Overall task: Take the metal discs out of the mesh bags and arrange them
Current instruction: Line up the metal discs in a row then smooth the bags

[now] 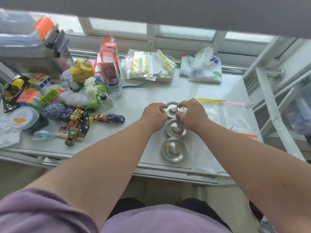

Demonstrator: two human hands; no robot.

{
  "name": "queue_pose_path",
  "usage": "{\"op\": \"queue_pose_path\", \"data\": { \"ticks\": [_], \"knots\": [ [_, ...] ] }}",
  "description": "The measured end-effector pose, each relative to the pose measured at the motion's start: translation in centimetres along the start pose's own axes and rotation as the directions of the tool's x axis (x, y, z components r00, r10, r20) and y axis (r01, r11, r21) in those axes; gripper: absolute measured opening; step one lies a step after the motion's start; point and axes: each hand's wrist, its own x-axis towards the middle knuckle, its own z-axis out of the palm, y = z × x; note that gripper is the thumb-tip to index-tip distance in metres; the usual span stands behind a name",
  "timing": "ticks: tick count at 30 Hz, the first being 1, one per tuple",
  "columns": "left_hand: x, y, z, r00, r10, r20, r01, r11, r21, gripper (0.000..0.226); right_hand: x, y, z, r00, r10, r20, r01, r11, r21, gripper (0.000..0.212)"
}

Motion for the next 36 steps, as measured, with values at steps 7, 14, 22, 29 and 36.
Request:
{"op": "queue_pose_path", "data": {
  "ticks": [7, 14, 22, 29, 36],
  "knots": [
    [2.7, 0.4, 0.6, 0.999, 0.003, -0.045, 0.000, 0.998, 0.057, 0.033, 2.2, 0.4, 0.6, 0.999, -0.021, -0.032, 0.021, 1.000, 0.010, 0.024],
    [4.4, 1.0, 0.8, 0.998, -0.032, -0.062, 0.029, 0.998, -0.054, 0.033, 3.9, 0.6, 0.6, 0.997, -0.025, -0.079, 0.028, 0.999, 0.036, 0.023],
    [0.4, 0.9, -0.5, 1.000, -0.013, 0.022, 0.016, 0.990, -0.139, 0.046, -0.3, 0.4, -0.6, 0.992, -0.075, -0.099, 0.086, 0.991, 0.105, 0.029],
    [-2.6, -0.8, -0.6, 0.996, 0.009, 0.092, -0.023, 0.987, 0.161, 0.043, -5.6, 1.9, -0.2, 0.995, -0.100, 0.014, 0.098, 0.992, 0.073, 0.035],
    [-2.8, -0.2, -0.6, 0.998, 0.027, 0.061, -0.041, 0.971, 0.237, 0.028, -5.8, 1.1, 1.3, 0.996, -0.093, -0.007, 0.093, 0.994, 0.062, 0.024]
  ]
}}
